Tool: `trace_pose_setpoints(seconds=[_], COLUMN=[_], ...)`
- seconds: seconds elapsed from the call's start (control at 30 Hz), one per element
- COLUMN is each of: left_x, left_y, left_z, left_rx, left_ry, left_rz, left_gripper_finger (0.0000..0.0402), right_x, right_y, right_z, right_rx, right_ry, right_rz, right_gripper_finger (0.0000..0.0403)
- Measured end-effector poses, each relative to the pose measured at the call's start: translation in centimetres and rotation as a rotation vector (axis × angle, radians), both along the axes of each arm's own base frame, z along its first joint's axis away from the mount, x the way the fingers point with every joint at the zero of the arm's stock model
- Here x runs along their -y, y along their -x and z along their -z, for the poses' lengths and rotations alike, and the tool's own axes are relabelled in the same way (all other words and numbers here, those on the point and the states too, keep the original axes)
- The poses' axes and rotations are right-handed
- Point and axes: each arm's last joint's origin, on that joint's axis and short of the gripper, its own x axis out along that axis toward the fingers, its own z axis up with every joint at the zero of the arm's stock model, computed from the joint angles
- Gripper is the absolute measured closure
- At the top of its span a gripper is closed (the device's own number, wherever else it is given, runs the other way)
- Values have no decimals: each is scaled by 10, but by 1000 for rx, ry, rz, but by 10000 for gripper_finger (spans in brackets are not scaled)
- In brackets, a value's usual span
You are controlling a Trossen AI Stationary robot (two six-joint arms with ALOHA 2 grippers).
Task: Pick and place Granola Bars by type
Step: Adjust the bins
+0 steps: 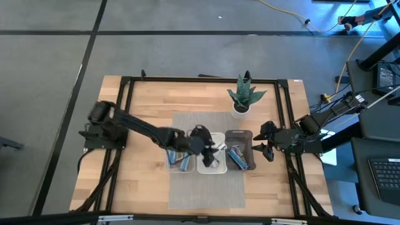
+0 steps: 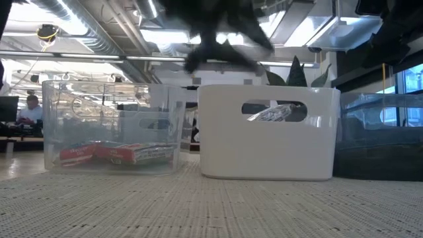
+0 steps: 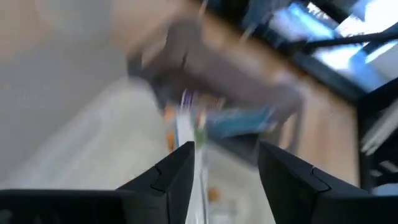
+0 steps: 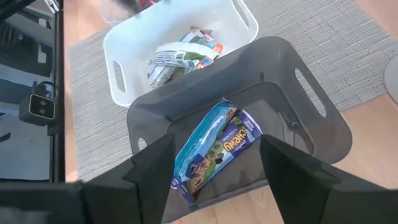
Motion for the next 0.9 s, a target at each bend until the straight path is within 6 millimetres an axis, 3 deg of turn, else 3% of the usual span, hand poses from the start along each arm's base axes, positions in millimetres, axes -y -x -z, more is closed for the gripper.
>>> trace_pose_setpoints(seconds=[0.23, 0.47, 0.57, 0.7, 0.9], left_x=[-22, -28, -35, -43, -56], left_y=[39, 82, 96, 113, 129], left_z=[-87, -125, -129, -120, -91], left_rx=[154, 143, 148, 224, 370], left_ry=[-258, -310, -317, -279, -310], left_rz=[144, 232, 273, 392, 472], left_gripper_finger=[239, 237, 239, 238, 236], right_x=[0, -6, -12, -17, -14], right_y=[0, -11, -25, -44, -81], right_z=[0, -10, -15, -12, 15], right_rx=[-1, 139, 242, 291, 203], right_ry=[-3, 28, 113, 201, 154], right_rz=[4, -79, -155, -189, -207], right_gripper_finger=[166, 166, 166, 166, 166])
